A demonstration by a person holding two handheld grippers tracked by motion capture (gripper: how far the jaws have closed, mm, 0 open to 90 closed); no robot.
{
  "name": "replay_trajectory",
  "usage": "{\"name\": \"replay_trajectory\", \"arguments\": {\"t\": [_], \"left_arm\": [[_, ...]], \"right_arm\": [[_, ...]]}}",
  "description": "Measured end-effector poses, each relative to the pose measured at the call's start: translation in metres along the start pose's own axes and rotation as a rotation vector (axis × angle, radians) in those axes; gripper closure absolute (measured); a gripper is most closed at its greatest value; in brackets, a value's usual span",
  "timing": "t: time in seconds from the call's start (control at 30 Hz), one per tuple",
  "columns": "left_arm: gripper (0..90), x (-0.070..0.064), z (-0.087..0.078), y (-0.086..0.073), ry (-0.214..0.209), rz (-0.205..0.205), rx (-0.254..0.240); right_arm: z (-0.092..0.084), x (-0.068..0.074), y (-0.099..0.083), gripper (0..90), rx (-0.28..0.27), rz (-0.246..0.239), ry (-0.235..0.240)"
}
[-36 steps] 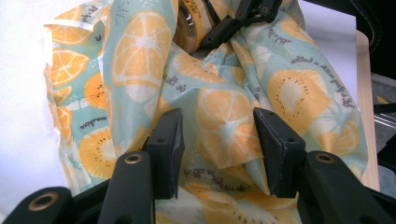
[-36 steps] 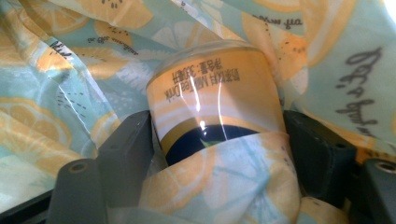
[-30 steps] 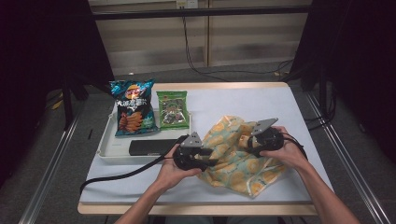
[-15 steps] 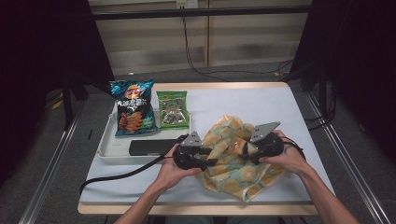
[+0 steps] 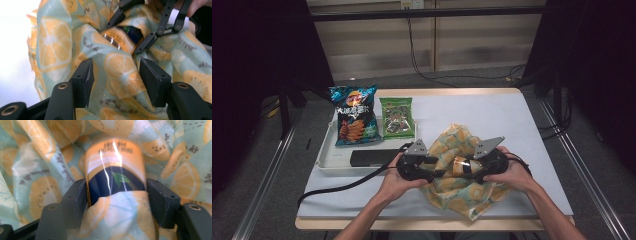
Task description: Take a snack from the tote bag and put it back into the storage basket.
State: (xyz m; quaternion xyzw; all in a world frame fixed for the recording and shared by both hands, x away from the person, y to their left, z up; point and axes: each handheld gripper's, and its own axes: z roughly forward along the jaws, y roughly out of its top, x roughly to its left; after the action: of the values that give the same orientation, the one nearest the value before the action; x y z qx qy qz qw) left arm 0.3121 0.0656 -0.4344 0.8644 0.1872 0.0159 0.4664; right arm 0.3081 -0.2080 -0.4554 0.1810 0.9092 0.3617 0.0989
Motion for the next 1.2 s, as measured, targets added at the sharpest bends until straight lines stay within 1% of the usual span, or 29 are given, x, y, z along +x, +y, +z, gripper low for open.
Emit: {"name": "replay_trajectory", "arguments": {"t": [0.03, 0.07, 0.1, 0.13, 0.17, 0.2, 0.23, 0.27, 0.33, 0.37, 0.4, 0.47, 0.5, 0.53, 0.57, 0.6, 0.63, 0.7, 0.73, 0.8, 0.83, 0.87, 0.9, 0.93, 1.0, 1.07, 1.1, 1.17, 1.2], "left_arm": [[45.7, -0.001, -0.001, 0.002, -0.001, 0.01, -0.003], [45.7, -0.002, -0.002, 0.002, -0.007, 0.009, -0.012], [45.7, -0.002, -0.002, 0.003, -0.007, 0.017, 0.0], [45.7, -0.003, -0.002, 0.004, -0.01, 0.017, -0.006], [46.0, -0.004, -0.002, 0.005, -0.016, 0.033, -0.006], [46.4, -0.006, -0.003, 0.007, -0.019, 0.034, -0.008], [47.2, -0.007, -0.002, 0.008, -0.021, 0.041, -0.011], [47.7, -0.007, -0.002, 0.009, -0.02, 0.045, -0.003], [49.1, -0.01, 0.001, 0.013, -0.034, 0.063, -0.008], [49.4, -0.012, 0.003, 0.016, -0.038, 0.068, -0.016], [49.7, -0.013, 0.005, 0.018, -0.046, 0.074, -0.024], [49.9, -0.014, 0.01, 0.023, -0.058, 0.088, -0.02], [49.8, -0.015, 0.013, 0.025, -0.059, 0.092, -0.014], [49.8, -0.014, 0.016, 0.027, -0.08, 0.096, -0.007], [49.8, -0.012, 0.019, 0.03, -0.092, 0.113, -0.001], [49.9, -0.011, 0.022, 0.032, -0.078, 0.114, 0.008], [49.9, -0.01, 0.024, 0.033, -0.081, 0.108, 0.0], [50.8, -0.008, 0.027, 0.036, -0.086, 0.106, -0.007], [51.1, -0.007, 0.029, 0.037, -0.077, 0.111, -0.008], [51.1, -0.005, 0.032, 0.04, -0.109, 0.111, -0.019], [51.2, -0.005, 0.035, 0.041, -0.113, 0.121, -0.022], [51.4, -0.004, 0.037, 0.042, -0.103, 0.133, -0.009], [51.2, -0.002, 0.041, 0.043, -0.116, 0.129, -0.01], [51.0, 0.0, 0.044, 0.043, -0.121, 0.132, -0.009], [50.3, 0.003, 0.051, 0.042, -0.12, 0.123, -0.005], [48.2, 0.007, 0.057, 0.042, -0.121, 0.144, 0.018], [47.2, 0.007, 0.059, 0.042, -0.116, 0.149, 0.019], [44.4, 0.011, 0.063, 0.041, -0.126, 0.143, 0.022], [42.7, 0.013, 0.064, 0.041, -0.114, 0.151, 0.031]], "right_arm": [[-0.002, 0.0, 0.0, 30.8, -0.011, 0.009, 0.0], [-0.005, 0.0, -0.001, 27.8, -0.018, 0.023, -0.014], [-0.008, 0.001, -0.002, 27.8, -0.029, 0.029, -0.027], [-0.012, 0.001, -0.003, 27.6, -0.043, 0.037, -0.035], [-0.015, 0.001, -0.004, 26.2, -0.06, 0.051, -0.038], [-0.02, 0.001, -0.005, 25.4, -0.08, 0.07, -0.04], [-0.027, 0.003, -0.006, 25.0, -0.099, 0.076, -0.056], [-0.032, 0.004, -0.007, 25.0, -0.115, 0.085, -0.059], [-0.042, 0.006, -0.008, 25.3, -0.147, 0.102, -0.066], [-0.049, 0.008, -0.009, 26.2, -0.168, 0.11, -0.082], [-0.055, 0.008, -0.01, 27.7, -0.181, 0.116, -0.095], [-0.063, 0.01, -0.012, 29.1, -0.199, 0.127, -0.101], [-0.067, 0.011, -0.014, 29.5, -0.204, 0.134, -0.119], [-0.071, 0.012, -0.016, 31.2, -0.223, 0.151, -0.127], [-0.075, 0.012, -0.018, 30.8, -0.237, 0.171, -0.14], [-0.078, 0.013, -0.02, 31.1, -0.241, 0.174, -0.159], [-0.081, 0.014, -0.023, 31.5, -0.253, 0.184, -0.176], [-0.085, 0.013, -0.026, 30.7, -0.265, 0.204, -0.197], [-0.086, 0.013, -0.028, 29.7, -0.271, 0.214, -0.206], [-0.087, 0.01, -0.031, 25.9, -0.272, 0.24, -0.231], [-0.087, 0.007, -0.033, 25.0, -0.279, 0.249, -0.229], [-0.087, 0.006, -0.034, 24.3, -0.273, 0.258, -0.229], [-0.086, 0.005, -0.035, 24.3, -0.27, 0.26, -0.231], [-0.083, 0.004, -0.036, 24.3, -0.268, 0.267, -0.211], [-0.078, 0.005, -0.036, 26.5, -0.245, 0.268, -0.213], [-0.074, 0.004, -0.037, 30.3, -0.232, 0.274, -0.201], [-0.073, 0.004, -0.037, 32.3, -0.225, 0.277, -0.195], [-0.071, 0.004, -0.037, 39.6, -0.215, 0.272, -0.182], [-0.07, 0.005, -0.037, 42.3, -0.211, 0.276, -0.175]]}}
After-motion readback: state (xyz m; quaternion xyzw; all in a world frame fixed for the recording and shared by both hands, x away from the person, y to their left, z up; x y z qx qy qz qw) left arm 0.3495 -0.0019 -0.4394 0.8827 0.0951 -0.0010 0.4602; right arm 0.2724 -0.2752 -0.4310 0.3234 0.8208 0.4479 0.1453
